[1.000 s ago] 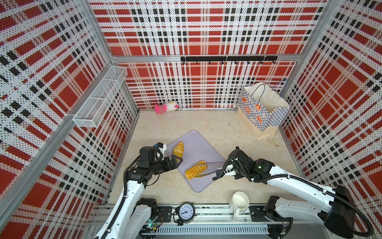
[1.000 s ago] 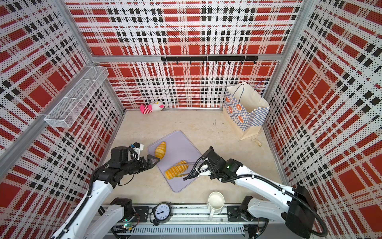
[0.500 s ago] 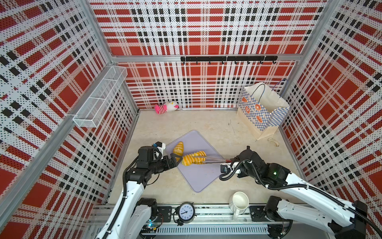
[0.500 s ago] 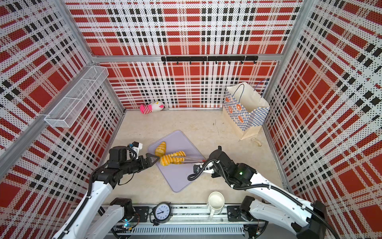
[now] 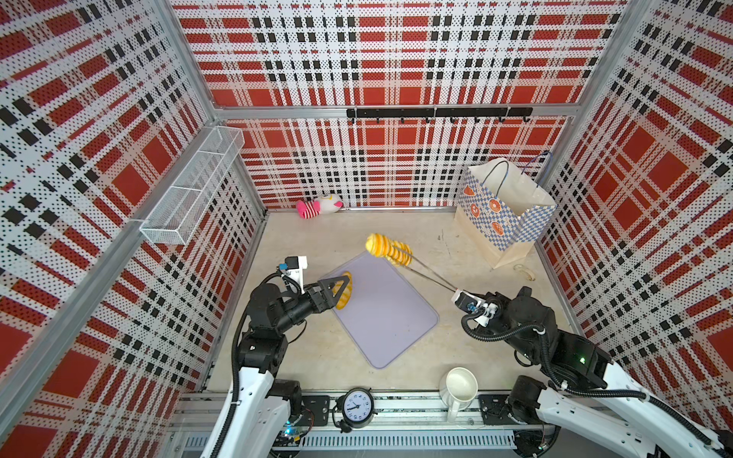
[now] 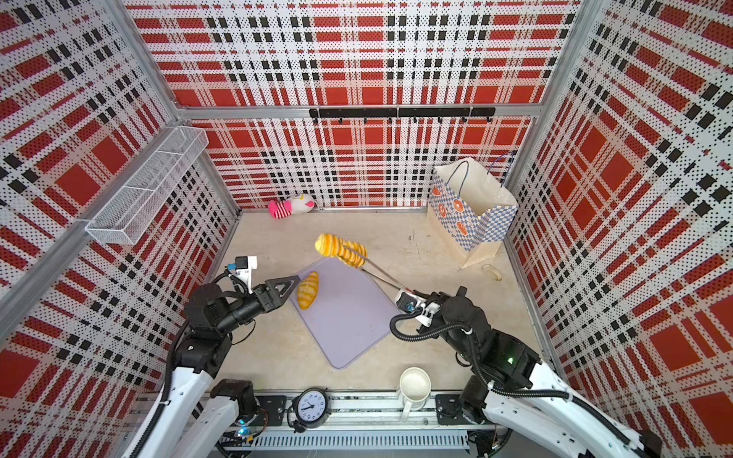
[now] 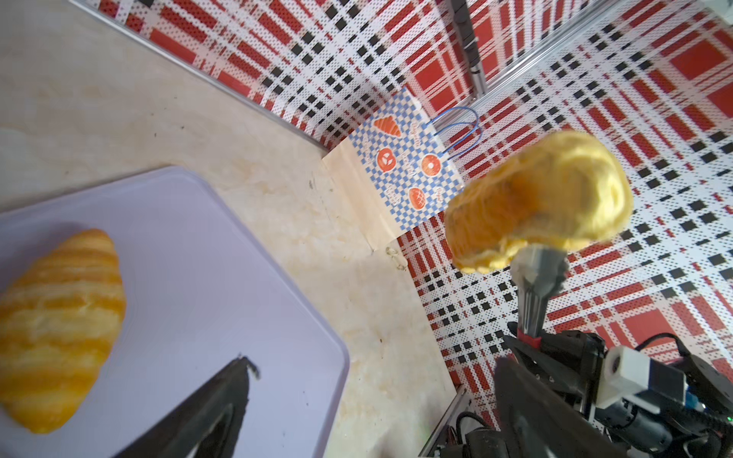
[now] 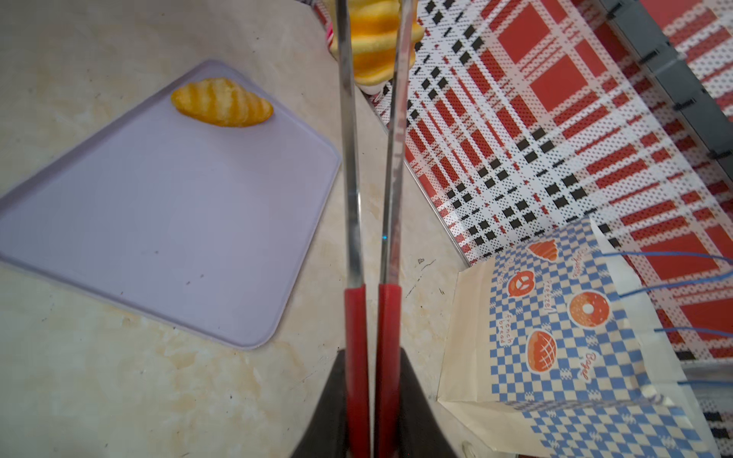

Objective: Place the fake bread into the paper bag
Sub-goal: 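Carry the spiral bun in the tongs over the paper bag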

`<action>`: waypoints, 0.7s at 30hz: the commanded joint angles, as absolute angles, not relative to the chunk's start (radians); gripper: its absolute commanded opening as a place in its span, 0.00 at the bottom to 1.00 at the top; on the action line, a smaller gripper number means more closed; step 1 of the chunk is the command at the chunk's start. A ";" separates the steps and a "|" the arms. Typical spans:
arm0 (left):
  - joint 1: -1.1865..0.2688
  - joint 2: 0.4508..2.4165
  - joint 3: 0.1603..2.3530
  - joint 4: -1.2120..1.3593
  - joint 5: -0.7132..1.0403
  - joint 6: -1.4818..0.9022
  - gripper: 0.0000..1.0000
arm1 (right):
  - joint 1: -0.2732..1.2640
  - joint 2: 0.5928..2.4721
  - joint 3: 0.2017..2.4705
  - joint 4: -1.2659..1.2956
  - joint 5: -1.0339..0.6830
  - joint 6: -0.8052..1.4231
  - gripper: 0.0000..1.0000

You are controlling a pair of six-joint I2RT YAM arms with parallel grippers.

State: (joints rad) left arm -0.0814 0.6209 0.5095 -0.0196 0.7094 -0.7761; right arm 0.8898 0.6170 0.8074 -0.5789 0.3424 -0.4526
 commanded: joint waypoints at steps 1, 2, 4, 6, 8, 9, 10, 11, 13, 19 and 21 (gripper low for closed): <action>-0.090 0.619 0.482 0.218 0.728 -0.878 0.98 | 0.890 0.617 0.882 -0.523 0.429 -0.287 0.15; -0.098 0.627 0.481 0.250 0.724 -0.891 0.98 | 0.890 0.617 0.892 -0.522 0.434 -0.264 0.15; -0.124 0.643 0.483 0.299 0.703 -0.906 0.98 | 0.890 0.613 0.905 -0.508 0.439 -0.222 0.14; -0.166 0.655 0.492 0.326 0.663 -0.899 0.98 | 0.890 0.611 0.921 -0.496 0.451 -0.178 0.14; -0.230 0.676 0.511 0.330 0.610 -0.868 0.98 | 0.890 0.624 0.951 -0.509 0.480 -0.128 0.13; -0.265 0.688 0.524 0.330 0.589 -0.855 0.98 | 0.890 0.633 0.970 -0.523 0.495 -0.104 0.13; -0.302 0.703 0.535 0.330 0.565 -0.843 0.98 | 0.888 0.647 0.995 -0.545 0.521 -0.072 0.13; -0.334 0.720 0.549 0.330 0.542 -0.830 0.98 | 0.887 0.660 1.020 -0.569 0.541 -0.045 0.13; -0.389 0.747 0.570 0.331 0.495 -0.803 0.98 | 0.882 0.680 1.057 -0.608 0.576 0.006 0.13; -0.478 0.809 0.601 0.364 0.427 -0.756 0.98 | 0.846 0.699 1.163 -0.725 0.597 0.166 0.11; -0.494 0.841 0.603 0.404 0.429 -0.758 0.98 | 0.837 0.713 1.198 -0.767 0.616 0.204 0.11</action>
